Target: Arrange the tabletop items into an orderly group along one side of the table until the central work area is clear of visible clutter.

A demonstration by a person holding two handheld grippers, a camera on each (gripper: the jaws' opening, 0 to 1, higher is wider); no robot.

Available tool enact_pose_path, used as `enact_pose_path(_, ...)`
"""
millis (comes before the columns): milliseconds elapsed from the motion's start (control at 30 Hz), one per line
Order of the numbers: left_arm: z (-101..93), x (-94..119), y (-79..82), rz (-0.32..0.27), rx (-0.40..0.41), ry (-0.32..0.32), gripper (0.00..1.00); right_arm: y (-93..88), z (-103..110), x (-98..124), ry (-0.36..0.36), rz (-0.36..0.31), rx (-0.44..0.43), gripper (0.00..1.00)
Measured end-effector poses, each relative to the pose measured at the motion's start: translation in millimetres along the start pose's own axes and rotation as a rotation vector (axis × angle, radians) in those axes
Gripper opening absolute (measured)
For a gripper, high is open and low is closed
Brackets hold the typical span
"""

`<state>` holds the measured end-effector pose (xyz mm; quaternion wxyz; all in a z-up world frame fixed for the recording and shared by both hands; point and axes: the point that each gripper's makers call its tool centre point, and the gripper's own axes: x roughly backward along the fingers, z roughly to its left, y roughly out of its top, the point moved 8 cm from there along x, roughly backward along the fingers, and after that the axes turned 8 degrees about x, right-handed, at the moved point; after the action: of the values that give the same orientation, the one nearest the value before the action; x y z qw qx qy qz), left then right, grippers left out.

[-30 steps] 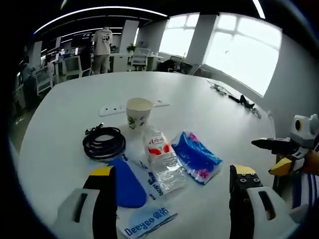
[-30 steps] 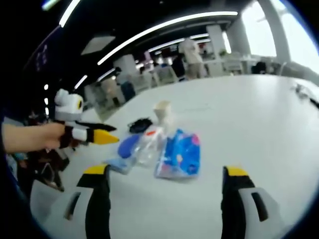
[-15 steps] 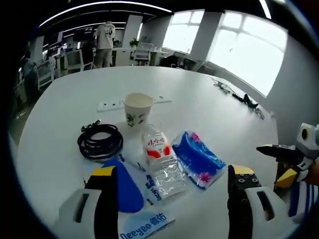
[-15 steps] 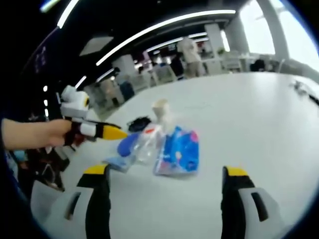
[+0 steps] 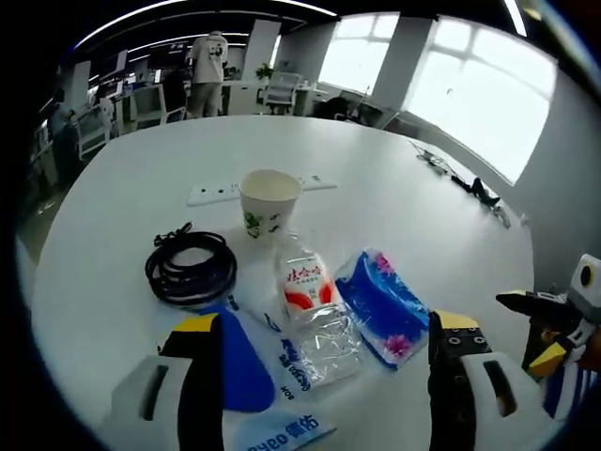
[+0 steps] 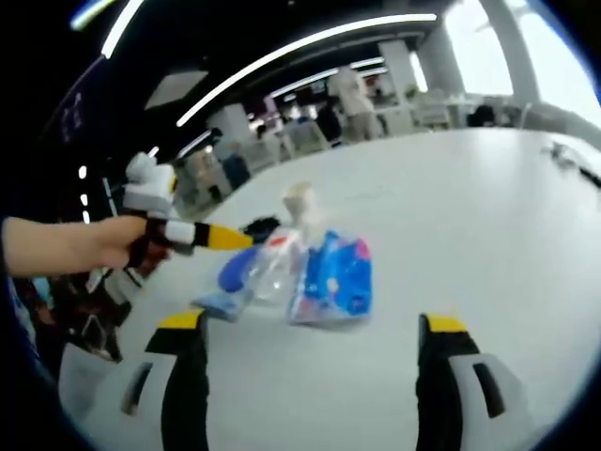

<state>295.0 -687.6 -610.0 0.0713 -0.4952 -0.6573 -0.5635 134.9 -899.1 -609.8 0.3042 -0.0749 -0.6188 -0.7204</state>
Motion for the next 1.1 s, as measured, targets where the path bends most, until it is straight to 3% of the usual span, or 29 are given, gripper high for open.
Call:
enact_pose_path(433,-2.3,-15.6,3.2,0.015,0.061,0.030,0.86,-1.8,-1.0,-3.9,0.002,-0.002,-0.010,0.90)
enact_pose_path(700,-2.1,-22.0,3.9,0.024,0.045,0.056,0.84,-10.4,-2.2,-1.6,-0.005,0.006,-0.028,0.90)
enact_pose_path(1100,-1.3,-41.2,-4.2,0.078,0.085,0.091,0.77,-15.3,-5.1,0.8,-0.014,0.011,-0.037,0.89)
